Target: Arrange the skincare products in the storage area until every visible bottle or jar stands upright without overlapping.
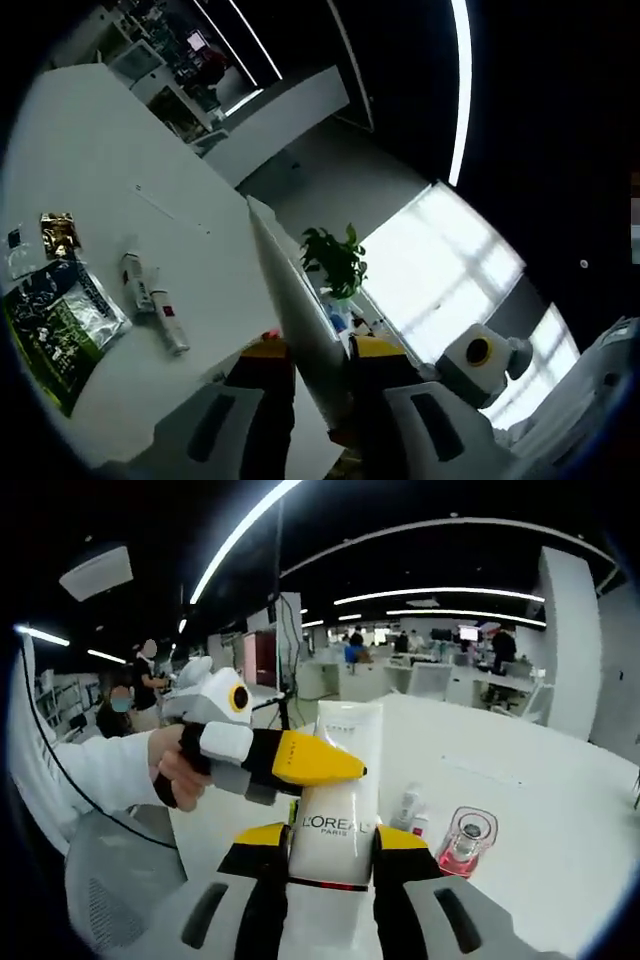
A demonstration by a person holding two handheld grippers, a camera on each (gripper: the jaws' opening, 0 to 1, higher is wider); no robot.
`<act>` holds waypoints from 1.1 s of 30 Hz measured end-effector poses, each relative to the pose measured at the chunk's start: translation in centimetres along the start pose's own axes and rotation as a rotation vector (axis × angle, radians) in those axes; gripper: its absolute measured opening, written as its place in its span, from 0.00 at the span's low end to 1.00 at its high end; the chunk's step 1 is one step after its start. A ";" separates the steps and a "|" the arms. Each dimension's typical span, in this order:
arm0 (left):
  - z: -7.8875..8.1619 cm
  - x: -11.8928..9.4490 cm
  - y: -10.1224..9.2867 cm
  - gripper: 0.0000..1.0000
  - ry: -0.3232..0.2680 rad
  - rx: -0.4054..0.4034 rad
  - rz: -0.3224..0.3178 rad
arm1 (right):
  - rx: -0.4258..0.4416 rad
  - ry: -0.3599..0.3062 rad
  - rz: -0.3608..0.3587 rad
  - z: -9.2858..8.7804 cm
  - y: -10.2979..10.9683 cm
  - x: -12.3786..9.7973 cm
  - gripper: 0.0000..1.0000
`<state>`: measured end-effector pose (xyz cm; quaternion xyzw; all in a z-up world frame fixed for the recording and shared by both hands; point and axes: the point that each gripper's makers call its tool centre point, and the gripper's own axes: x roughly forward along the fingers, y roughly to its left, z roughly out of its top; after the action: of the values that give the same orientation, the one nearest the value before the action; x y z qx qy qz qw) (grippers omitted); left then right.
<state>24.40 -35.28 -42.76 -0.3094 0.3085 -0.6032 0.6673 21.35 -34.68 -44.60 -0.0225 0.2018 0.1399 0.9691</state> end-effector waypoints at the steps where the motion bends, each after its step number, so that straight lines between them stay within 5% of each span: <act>1: -0.2 0.0 -0.1 0.13 0.005 0.010 0.000 | -0.006 0.004 -0.004 -0.2 0.1 0.0 0.25; 5: -0.5 -0.2 0.2 0.12 0.016 0.013 0.003 | -0.058 0.011 0.011 -0.8 0.7 0.2 0.26; 17: -0.8 0.1 0.0 0.10 0.050 0.255 -0.013 | -0.112 0.068 0.052 -1.7 0.8 0.6 0.24; 20: -0.6 0.2 0.3 0.10 0.059 0.258 0.005 | -0.129 0.071 0.060 -1.5 0.8 0.6 0.24; 23: -1.1 -0.2 1.3 0.10 0.100 0.369 0.057 | -0.122 0.053 0.066 -0.9 0.5 0.4 0.16; 33: -2.0 -0.3 2.1 0.10 0.177 0.479 0.047 | -0.249 0.102 0.066 0.1 -1.4 -1.0 0.07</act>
<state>24.12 -34.93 -45.61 -0.0815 0.2211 -0.6681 0.7058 20.93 -36.27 -44.13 -0.1432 0.2327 0.1944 0.9421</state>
